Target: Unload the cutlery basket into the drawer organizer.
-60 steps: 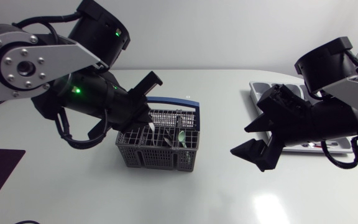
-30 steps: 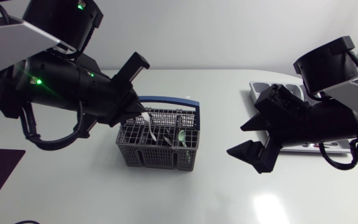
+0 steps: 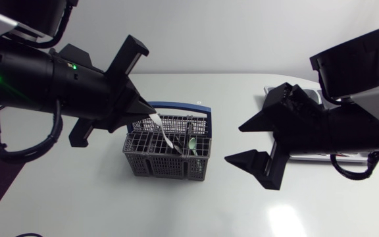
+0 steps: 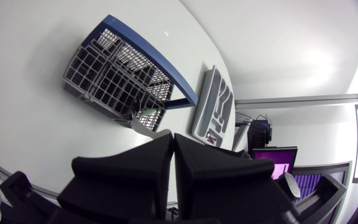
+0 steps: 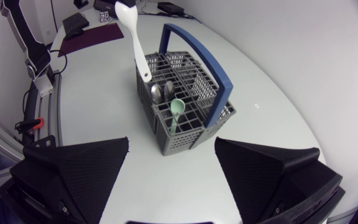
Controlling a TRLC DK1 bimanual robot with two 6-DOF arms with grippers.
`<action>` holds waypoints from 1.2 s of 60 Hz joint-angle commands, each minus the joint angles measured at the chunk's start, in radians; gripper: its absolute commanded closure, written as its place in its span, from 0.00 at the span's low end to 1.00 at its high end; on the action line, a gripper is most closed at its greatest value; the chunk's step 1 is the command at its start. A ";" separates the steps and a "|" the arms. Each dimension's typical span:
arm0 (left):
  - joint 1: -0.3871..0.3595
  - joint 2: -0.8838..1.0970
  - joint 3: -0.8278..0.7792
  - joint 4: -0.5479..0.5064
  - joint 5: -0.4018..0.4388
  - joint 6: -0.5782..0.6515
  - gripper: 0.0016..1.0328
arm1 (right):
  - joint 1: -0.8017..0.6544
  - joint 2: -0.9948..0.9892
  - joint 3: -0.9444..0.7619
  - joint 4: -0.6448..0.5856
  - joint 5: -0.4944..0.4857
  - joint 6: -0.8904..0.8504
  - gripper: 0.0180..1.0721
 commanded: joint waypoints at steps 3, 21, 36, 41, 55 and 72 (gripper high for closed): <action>0.002 0.001 0.032 0.004 0.044 -0.042 0.96 | 0.054 0.025 0.007 0.045 0.001 0.042 0.05; 0.030 0.045 0.031 -0.003 0.198 -0.055 0.96 | 0.169 0.101 0.027 0.143 0.006 0.113 0.05; 0.030 0.108 0.040 -0.006 0.287 -0.056 0.96 | 0.237 0.164 0.033 0.231 0.038 0.152 0.11; 0.030 0.119 0.041 -0.011 0.310 -0.056 0.96 | 0.257 0.189 0.033 0.257 0.076 0.157 0.14; 0.033 0.116 0.038 -0.017 0.330 -0.053 0.96 | 0.265 0.241 0.027 0.308 0.096 0.177 0.39; 0.041 0.099 0.028 -0.017 0.337 -0.053 0.96 | 0.265 0.249 0.012 0.331 0.110 0.188 0.72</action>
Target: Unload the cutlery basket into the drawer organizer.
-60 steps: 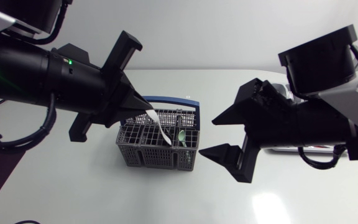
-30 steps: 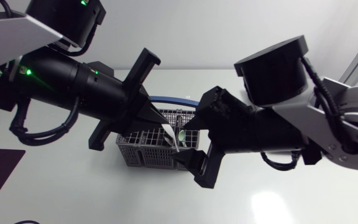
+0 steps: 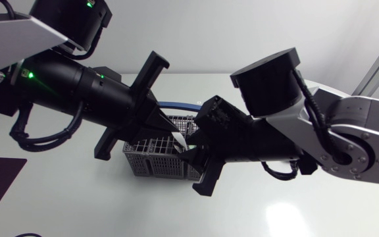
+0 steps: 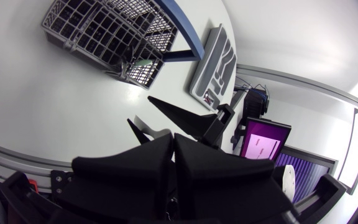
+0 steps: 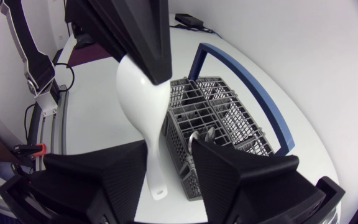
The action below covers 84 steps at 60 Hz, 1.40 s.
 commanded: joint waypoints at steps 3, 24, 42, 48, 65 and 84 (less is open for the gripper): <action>0.009 -0.011 0.015 -0.010 0.014 -0.016 0.96 | 0.006 0.016 -0.003 0.013 0.012 0.023 0.79; 0.017 -0.028 0.010 -0.008 0.024 -0.024 0.81 | 0.003 0.011 -0.012 -0.022 0.006 0.016 0.94; 0.043 -0.034 0.018 0.041 0.063 -0.031 0.45 | -0.017 -0.027 -0.030 -0.110 -0.031 -0.029 0.94; 0.047 -0.029 0.015 0.070 0.063 -0.027 0.31 | -0.037 -0.056 -0.047 -0.156 -0.045 -0.063 0.94; 0.080 -0.028 0.010 0.125 0.059 -0.018 0.18 | -0.247 -0.171 -0.087 -0.341 -0.180 -0.239 0.94; 0.041 0.012 -0.050 0.174 -0.075 0.093 0.18 | -0.629 -0.208 -0.111 -0.521 -0.289 -0.606 0.94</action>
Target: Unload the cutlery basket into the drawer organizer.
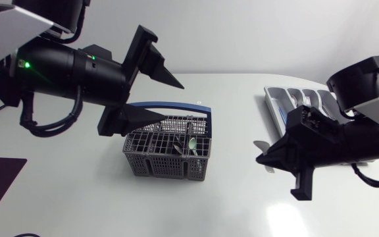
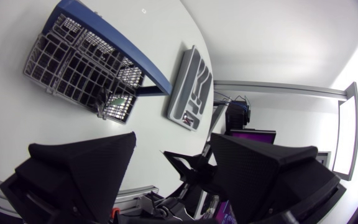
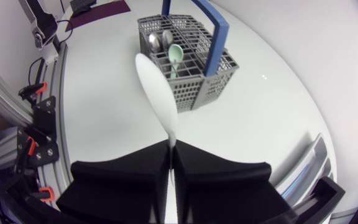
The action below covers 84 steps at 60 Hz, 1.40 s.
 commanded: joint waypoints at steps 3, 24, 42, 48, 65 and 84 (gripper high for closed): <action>-0.044 0.028 -0.043 -0.009 -0.055 0.044 0.18 | -0.137 0.021 -0.034 -0.051 -0.029 -0.198 0.94; -0.163 0.104 -0.064 -0.086 -0.248 0.096 0.18 | -0.528 0.191 0.017 -0.102 -0.035 -0.689 0.94; -0.238 0.156 -0.060 -0.086 -0.371 0.091 0.18 | -0.767 0.450 0.193 -0.066 -0.026 -0.967 0.94; -0.243 0.173 -0.060 -0.086 -0.392 0.088 0.18 | -0.801 0.528 0.259 -0.043 0.000 -1.016 0.94; -0.257 0.190 -0.069 -0.082 -0.430 0.084 0.18 | -0.839 0.708 0.395 0.047 0.106 -1.106 0.94; -0.267 0.227 -0.083 -0.072 -0.453 0.077 0.18 | -0.859 0.860 0.429 0.199 0.243 -1.165 0.80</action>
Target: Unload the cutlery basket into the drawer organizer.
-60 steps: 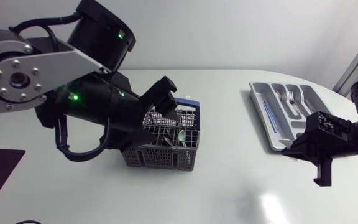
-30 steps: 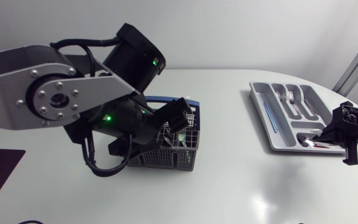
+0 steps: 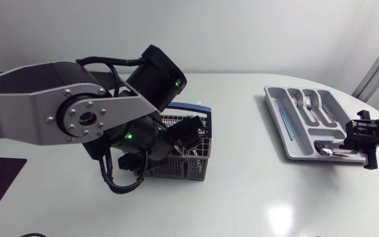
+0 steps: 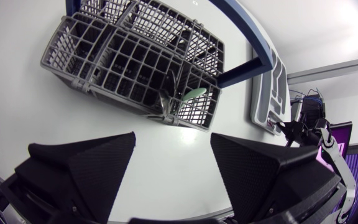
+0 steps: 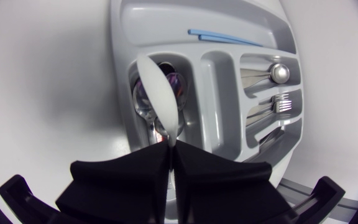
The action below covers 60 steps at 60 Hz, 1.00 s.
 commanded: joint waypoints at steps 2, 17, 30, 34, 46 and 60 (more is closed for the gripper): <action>-0.007 0.019 -0.024 0.006 -0.014 0.000 0.18 | -0.016 0.050 0.024 0.026 0.030 -0.050 0.70; -0.009 0.017 -0.025 0.007 -0.070 0.003 0.18 | -0.026 0.037 0.015 0.023 0.038 -0.053 0.04; -0.010 0.011 -0.038 0.026 -0.145 -0.015 0.26 | -0.027 -0.035 -0.012 -0.012 -0.011 -0.033 0.04; -0.012 0.003 -0.038 0.026 -0.181 -0.035 0.32 | -0.024 -0.056 -0.016 -0.032 -0.031 -0.005 0.04; -0.012 -0.010 -0.042 0.026 -0.201 -0.086 0.34 | 0.007 -0.116 -0.005 -0.165 -0.102 0.133 0.04; -0.009 -0.014 -0.044 0.024 -0.201 -0.135 0.42 | 0.099 -0.243 -0.045 -0.280 -0.195 0.317 0.04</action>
